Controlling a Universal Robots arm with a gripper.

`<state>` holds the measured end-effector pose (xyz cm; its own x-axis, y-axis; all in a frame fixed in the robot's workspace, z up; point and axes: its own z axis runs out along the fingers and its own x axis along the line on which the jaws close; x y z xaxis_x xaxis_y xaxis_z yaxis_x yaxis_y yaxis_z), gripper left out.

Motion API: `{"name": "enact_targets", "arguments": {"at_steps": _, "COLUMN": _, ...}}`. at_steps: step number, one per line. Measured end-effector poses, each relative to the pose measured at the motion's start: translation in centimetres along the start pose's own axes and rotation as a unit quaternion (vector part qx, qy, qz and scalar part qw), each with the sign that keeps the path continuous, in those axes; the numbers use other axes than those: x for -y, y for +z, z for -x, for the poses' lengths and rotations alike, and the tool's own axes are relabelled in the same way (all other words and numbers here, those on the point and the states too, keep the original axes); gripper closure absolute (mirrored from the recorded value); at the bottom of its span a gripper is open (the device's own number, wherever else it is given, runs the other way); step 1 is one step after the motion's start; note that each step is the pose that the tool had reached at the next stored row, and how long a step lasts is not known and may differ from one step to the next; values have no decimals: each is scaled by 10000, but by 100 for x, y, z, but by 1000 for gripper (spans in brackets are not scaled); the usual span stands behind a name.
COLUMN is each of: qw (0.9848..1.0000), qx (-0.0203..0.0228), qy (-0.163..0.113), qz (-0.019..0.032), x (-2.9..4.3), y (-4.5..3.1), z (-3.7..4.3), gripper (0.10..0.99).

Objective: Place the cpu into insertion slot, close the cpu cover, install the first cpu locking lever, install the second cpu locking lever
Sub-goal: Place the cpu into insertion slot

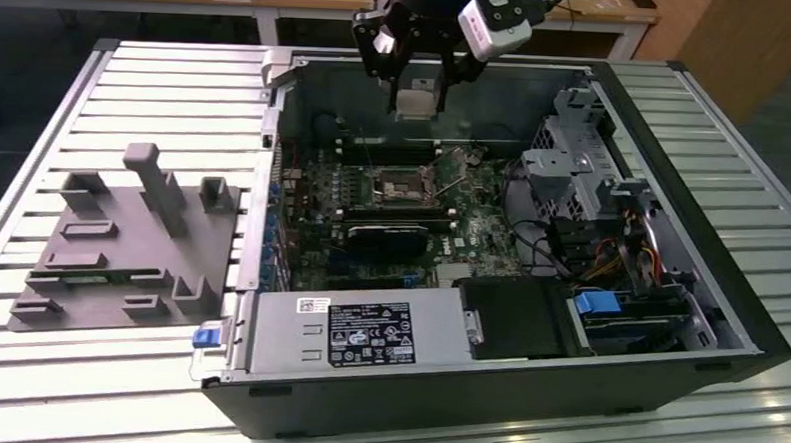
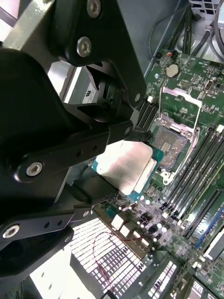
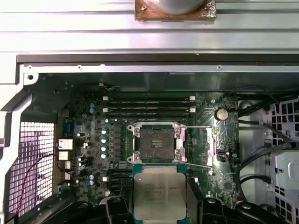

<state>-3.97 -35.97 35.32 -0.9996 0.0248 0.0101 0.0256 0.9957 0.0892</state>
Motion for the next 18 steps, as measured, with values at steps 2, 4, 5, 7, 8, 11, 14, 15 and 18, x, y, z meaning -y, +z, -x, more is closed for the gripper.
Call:
{"name": "enact_targets", "arguments": {"at_steps": 2, "qw": 10000, "qx": 18, "qy": -2, "qz": -4, "x": 2, "y": 28, "z": 0, "gripper": 545}}
{"name": "enact_targets", "arguments": {"at_steps": 4, "qw": 10000, "qx": 39, "qy": -4, "qz": -9, "x": 5, "y": 57, "z": -2, "gripper": 545}}
{"name": "enact_targets", "arguments": {"at_steps": 5, "qw": 10000, "qx": 47, "qy": -4, "qz": -10, "x": 6, "y": 70, "z": -4, "gripper": 545}}
{"name": "enact_targets", "arguments": {"at_steps": 7, "qw": 10000, "qx": 59, "qy": -6, "qz": -12, "x": 9, "y": 95, "z": -11, "gripper": 545}}
{"name": "enact_targets", "arguments": {"at_steps": 8, "qw": 10000, "qx": 64, "qy": -6, "qz": -14, "x": 10, "y": 107, "z": -15, "gripper": 545}}
{"name": "enact_targets", "arguments": {"at_steps": 11, "qw": 10000, "qx": 82, "qy": -7, "qz": -23, "x": 14, "y": 148, "z": -34, "gripper": 545}}
{"name": "enact_targets", "arguments": {"at_steps": 14, "qw": 9999, "qx": 101, "qy": -9, "qz": -37, "x": 17, "y": 193, "z": -56, "gripper": 545}}
{"name": "enact_targets", "arguments": {"at_steps": 15, "qw": 9999, "qx": 106, "qy": -10, "qz": -43, "x": 19, "y": 209, "z": -61, "gripper": 545}}
{"name": "enact_targets", "arguments": {"at_steps": 18, "qw": 9999, "qx": 119, "qy": -11, "qz": -61, "x": 22, "y": 261, "z": -74, "gripper": 545}}
